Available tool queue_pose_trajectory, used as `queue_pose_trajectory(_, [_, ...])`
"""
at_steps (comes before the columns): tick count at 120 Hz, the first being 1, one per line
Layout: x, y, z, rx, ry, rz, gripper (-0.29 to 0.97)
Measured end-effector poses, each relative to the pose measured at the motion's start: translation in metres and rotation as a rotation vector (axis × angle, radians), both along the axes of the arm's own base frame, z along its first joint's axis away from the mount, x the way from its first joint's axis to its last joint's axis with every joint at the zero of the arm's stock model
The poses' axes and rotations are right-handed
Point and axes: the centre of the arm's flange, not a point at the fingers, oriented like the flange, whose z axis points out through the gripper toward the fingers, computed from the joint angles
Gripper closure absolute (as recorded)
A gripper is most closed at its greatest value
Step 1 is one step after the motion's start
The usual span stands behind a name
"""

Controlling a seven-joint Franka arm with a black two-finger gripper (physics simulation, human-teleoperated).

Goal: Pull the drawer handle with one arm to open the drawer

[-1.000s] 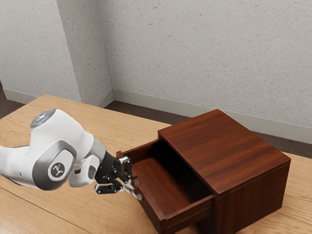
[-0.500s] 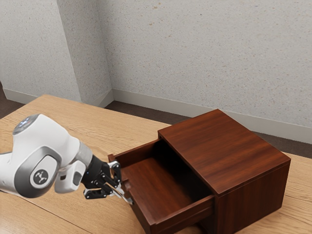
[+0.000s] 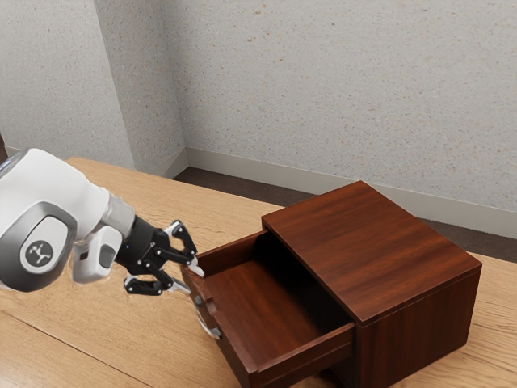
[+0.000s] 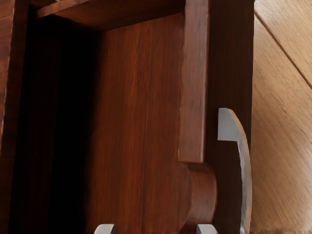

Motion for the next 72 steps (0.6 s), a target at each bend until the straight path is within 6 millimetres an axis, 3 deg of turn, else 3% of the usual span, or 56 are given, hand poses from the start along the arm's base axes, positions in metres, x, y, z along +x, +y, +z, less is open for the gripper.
queue_pose_trajectory(8, [0.015, -0.004, 0.046, -0.001, -0.042, -0.035, 0.52])
queue_pose_trajectory(18, [0.059, -0.014, 0.124, 0.075, -0.078, -0.089, 0.5])
queue_pose_trajectory(33, [0.154, 0.001, 0.177, 0.219, 0.019, -0.043, 0.45])
queue_pose_trajectory(43, [0.211, 0.023, 0.189, 0.293, 0.109, 0.017, 0.34])
queue_pose_trajectory(51, [0.239, 0.044, 0.191, 0.328, 0.179, 0.074, 0.25])
queue_pose_trajectory(72, [0.246, 0.097, 0.174, 0.38, 0.373, 0.302, 0.11])
